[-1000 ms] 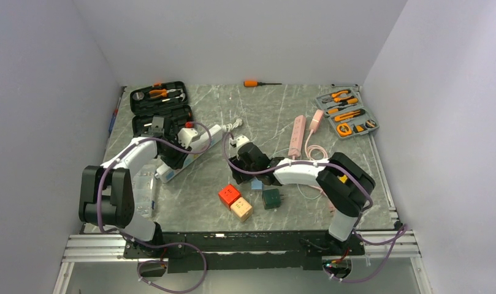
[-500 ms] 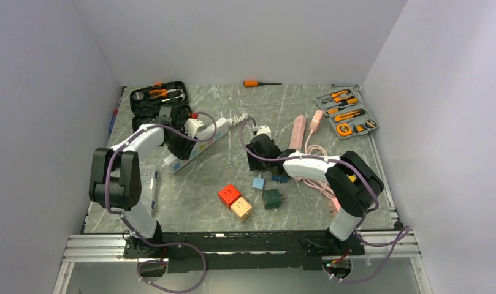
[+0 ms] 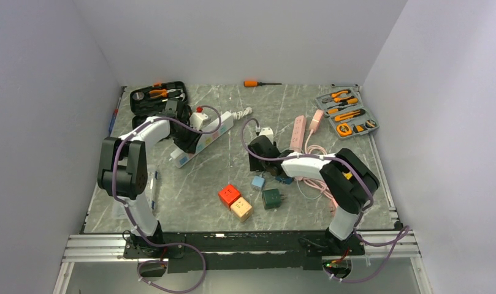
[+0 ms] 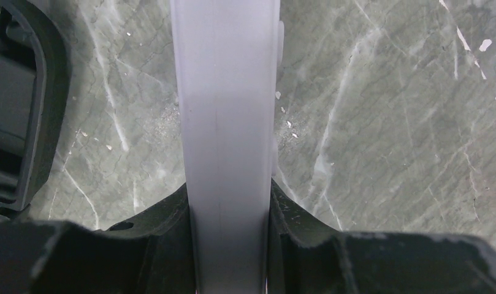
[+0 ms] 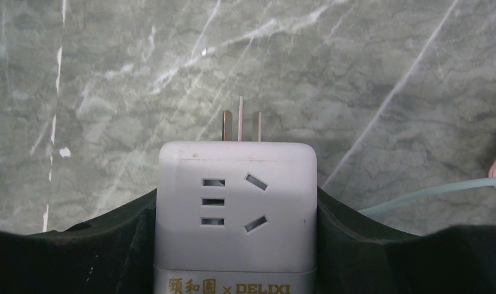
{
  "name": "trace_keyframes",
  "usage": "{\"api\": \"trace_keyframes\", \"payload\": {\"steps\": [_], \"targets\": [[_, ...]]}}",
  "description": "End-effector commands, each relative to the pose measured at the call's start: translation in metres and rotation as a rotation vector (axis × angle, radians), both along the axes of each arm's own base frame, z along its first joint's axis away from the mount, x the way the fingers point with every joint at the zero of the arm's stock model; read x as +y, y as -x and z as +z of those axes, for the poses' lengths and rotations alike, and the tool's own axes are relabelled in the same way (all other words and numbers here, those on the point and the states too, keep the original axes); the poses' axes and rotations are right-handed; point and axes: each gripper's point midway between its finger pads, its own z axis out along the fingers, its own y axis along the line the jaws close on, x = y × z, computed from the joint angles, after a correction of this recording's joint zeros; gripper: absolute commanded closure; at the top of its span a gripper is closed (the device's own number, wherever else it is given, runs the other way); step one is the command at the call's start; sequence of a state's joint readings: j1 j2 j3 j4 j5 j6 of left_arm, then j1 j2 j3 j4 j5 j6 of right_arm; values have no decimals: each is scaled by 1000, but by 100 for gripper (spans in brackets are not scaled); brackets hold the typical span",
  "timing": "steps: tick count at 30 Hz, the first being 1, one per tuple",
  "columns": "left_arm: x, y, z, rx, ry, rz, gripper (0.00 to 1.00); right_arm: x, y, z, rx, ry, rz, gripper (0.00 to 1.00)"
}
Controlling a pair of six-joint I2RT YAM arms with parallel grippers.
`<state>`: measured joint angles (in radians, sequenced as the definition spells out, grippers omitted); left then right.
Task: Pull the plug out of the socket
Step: Place the plug at the center of the board.
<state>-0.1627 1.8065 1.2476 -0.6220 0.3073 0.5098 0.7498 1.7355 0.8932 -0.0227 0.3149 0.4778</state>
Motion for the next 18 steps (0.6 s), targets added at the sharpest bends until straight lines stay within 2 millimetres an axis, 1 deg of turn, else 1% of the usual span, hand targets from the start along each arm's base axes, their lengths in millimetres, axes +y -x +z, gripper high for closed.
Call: {"api": "trace_keyframes", "payload": {"steps": [1, 3, 5, 6, 8, 9, 11, 12, 13, 15, 16, 17, 18], "targets": [[-10, 1, -3, 13, 43, -3, 97, 15, -25, 13, -52, -40, -39, 82], [-9, 2, -5, 21, 42, 2, 92, 18, -31, 13, -53, -36, -51, 82], [-8, 4, -7, 29, 37, 6, 84, 21, -36, 10, -48, -30, -66, 82], [-8, 6, -7, 38, 38, 2, 78, 23, -38, 9, -48, -30, -67, 82], [-9, 11, -8, 53, 41, -4, 60, 27, -42, 5, -41, -30, -67, 82], [-8, 13, -7, 55, 42, -6, 55, 28, -43, 2, -37, -25, -68, 82], [-8, 16, -2, 46, 47, -13, 46, 27, -43, -6, -23, -8, -74, 80], [-8, 18, 2, 41, 49, -20, 42, 27, -43, -8, -19, -4, -77, 78], [-9, 20, 6, 42, 55, -25, 34, 26, -43, -10, -16, -1, -78, 76], [-9, 27, 15, 49, 68, -40, 23, 25, -41, -14, -12, 3, -77, 70], [-10, 30, 19, 50, 78, -48, 9, 24, -40, -15, -10, 5, -77, 69], [-11, 32, 25, 48, 88, -54, 2, 23, -39, -17, -7, 7, -77, 67], [-12, 35, 30, 47, 98, -58, 1, 23, -38, -17, -6, 8, -74, 65]]}}
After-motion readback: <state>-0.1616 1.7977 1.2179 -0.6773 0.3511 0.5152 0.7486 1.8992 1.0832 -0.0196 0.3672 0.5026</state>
